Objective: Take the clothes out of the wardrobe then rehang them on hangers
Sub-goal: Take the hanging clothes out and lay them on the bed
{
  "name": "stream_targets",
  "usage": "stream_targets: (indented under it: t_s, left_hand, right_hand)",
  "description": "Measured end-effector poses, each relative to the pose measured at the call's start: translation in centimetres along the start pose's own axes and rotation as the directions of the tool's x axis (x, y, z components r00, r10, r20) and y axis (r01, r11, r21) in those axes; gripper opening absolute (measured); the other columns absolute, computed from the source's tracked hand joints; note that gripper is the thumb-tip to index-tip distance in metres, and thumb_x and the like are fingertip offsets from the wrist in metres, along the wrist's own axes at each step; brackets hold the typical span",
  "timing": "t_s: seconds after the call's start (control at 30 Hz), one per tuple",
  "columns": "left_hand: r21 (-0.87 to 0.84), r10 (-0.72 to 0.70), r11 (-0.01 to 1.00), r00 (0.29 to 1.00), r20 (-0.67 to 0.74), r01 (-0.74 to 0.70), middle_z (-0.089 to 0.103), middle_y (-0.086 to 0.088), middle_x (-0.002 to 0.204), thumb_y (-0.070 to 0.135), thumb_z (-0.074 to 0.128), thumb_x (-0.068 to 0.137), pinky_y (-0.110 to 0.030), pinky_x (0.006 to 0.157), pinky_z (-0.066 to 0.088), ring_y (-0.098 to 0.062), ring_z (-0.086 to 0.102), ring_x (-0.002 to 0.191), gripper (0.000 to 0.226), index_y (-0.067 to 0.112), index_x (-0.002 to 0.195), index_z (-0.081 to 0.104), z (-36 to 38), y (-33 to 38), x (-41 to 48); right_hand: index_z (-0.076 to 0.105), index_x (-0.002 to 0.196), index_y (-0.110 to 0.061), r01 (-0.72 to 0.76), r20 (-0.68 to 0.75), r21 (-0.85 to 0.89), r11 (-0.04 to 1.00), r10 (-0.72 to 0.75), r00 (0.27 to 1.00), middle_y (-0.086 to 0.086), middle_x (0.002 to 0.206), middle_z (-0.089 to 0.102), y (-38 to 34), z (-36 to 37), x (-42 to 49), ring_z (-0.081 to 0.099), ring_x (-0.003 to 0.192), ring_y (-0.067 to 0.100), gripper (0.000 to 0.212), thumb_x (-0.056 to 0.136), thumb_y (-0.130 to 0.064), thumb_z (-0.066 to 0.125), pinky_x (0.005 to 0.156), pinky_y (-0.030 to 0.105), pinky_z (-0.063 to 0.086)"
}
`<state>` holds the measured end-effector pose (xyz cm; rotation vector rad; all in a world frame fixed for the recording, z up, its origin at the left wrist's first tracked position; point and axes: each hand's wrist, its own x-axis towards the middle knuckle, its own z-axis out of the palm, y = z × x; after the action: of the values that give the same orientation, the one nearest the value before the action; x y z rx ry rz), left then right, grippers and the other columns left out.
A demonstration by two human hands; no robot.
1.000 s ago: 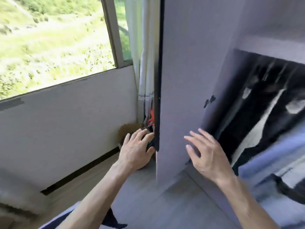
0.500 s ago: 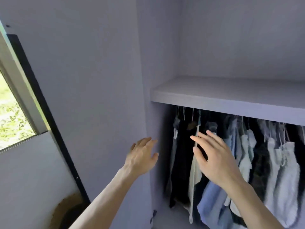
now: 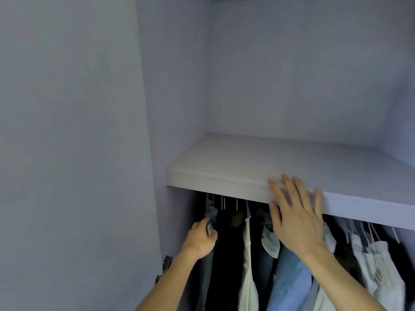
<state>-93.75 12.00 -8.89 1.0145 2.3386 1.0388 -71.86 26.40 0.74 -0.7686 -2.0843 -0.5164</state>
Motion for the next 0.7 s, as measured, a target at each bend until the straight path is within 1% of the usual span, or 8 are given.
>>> stream_targets:
  t_s: [0.1,0.17,0.27,0.43,0.53,0.57,0.63,0.7]
  left_hand:
    - [-0.135,-0.054,0.990,0.997,-0.049,0.047,0.039,-0.011,0.150,0.040,0.053,0.099,-0.031,0.110,0.037,-0.027,0.046,0.134,0.068,0.027,0.158,0.022,1.6,0.4,3.5]
    - [-0.171,-0.088,0.983,0.991,-0.100,0.070,0.038,-0.014,0.151,0.037,0.053,0.100,-0.031,0.107,0.039,-0.030,0.047,0.133,0.070,0.022,0.159,0.019,2.5,1.0,5.5]
    - [-0.208,-0.118,0.974,0.983,-0.139,0.087,0.043,-0.018,0.148,0.035,0.052,0.100,-0.036,0.106,0.042,-0.035,0.050,0.130,0.069,0.020,0.158,0.019,3.2,1.6,8.1]
    - [-0.142,-0.104,0.986,0.987,-0.124,0.086,0.049,-0.015,0.147,0.031,0.051,0.101,-0.036,0.106,0.043,-0.035,0.051,0.130,0.064,0.023,0.157,0.022,3.3,1.0,10.7]
    - [-0.119,-0.068,0.991,0.995,-0.068,0.060,0.055,-0.010,0.141,0.028,0.051,0.101,-0.040,0.102,0.050,-0.033,0.061,0.118,0.058,0.025,0.154,0.029,2.9,1.4,11.0]
    - [-0.091,-0.061,0.994,0.996,-0.058,0.056,0.055,-0.010,0.141,0.027,0.050,0.101,-0.039,0.102,0.049,-0.032,0.060,0.119,0.056,0.024,0.153,0.031,2.7,1.5,11.2]
    - [-0.042,-0.077,0.996,0.994,-0.075,0.074,0.054,-0.012,0.141,0.029,0.046,0.102,-0.037,0.101,0.047,-0.033,0.055,0.124,0.049,0.020,0.150,0.037,2.4,1.5,11.6]
    - [-0.059,-0.122,0.992,0.984,-0.132,0.115,0.057,-0.017,0.133,0.029,0.041,0.104,-0.035,0.093,0.047,-0.035,0.056,0.119,0.039,0.012,0.138,0.047,2.4,1.3,11.8]
  right_hand:
    - [0.038,0.152,-0.030,0.000,-0.110,-0.012,1.000,-0.001,0.994,0.004,0.156,0.038,0.5,2.3,0.0,0.033,0.146,0.025,0.055,0.098,-0.035,0.045,0.119,0.060,0.011]
    - [0.039,0.151,-0.032,-0.009,-0.175,-0.013,1.000,0.006,0.984,0.003,0.154,0.041,0.6,3.5,0.2,0.034,0.144,0.025,0.055,0.097,-0.035,0.045,0.119,0.059,0.007]
    - [0.036,0.152,-0.035,0.000,-0.266,-0.046,0.999,-0.012,0.964,0.002,0.153,0.042,0.6,5.0,0.4,0.032,0.145,0.022,0.057,0.096,-0.037,0.043,0.118,0.059,0.008]
    - [0.038,0.151,-0.035,0.021,-0.377,-0.116,0.993,-0.064,0.924,0.000,0.151,0.043,0.8,6.7,0.7,0.031,0.144,0.021,0.060,0.092,-0.036,0.044,0.118,0.059,0.012]
    - [0.038,0.151,-0.036,0.023,-0.409,-0.129,0.991,-0.074,0.910,0.000,0.152,0.042,0.8,7.1,0.7,0.031,0.145,0.021,0.061,0.091,-0.037,0.045,0.119,0.058,0.010]
    - [0.037,0.152,-0.036,0.022,-0.408,-0.126,0.992,-0.072,0.910,0.000,0.152,0.041,0.8,7.1,0.7,0.030,0.145,0.021,0.062,0.091,-0.037,0.045,0.119,0.058,0.010]
    - [0.036,0.152,-0.036,0.017,-0.402,-0.119,0.993,-0.063,0.913,0.000,0.153,0.041,0.8,7.1,0.6,0.029,0.145,0.020,0.063,0.090,-0.037,0.046,0.119,0.058,0.008]
    - [0.037,0.152,-0.036,0.015,-0.399,-0.114,0.993,-0.059,0.915,0.000,0.152,0.041,0.8,7.0,0.7,0.030,0.144,0.021,0.063,0.090,-0.037,0.047,0.120,0.058,0.007]
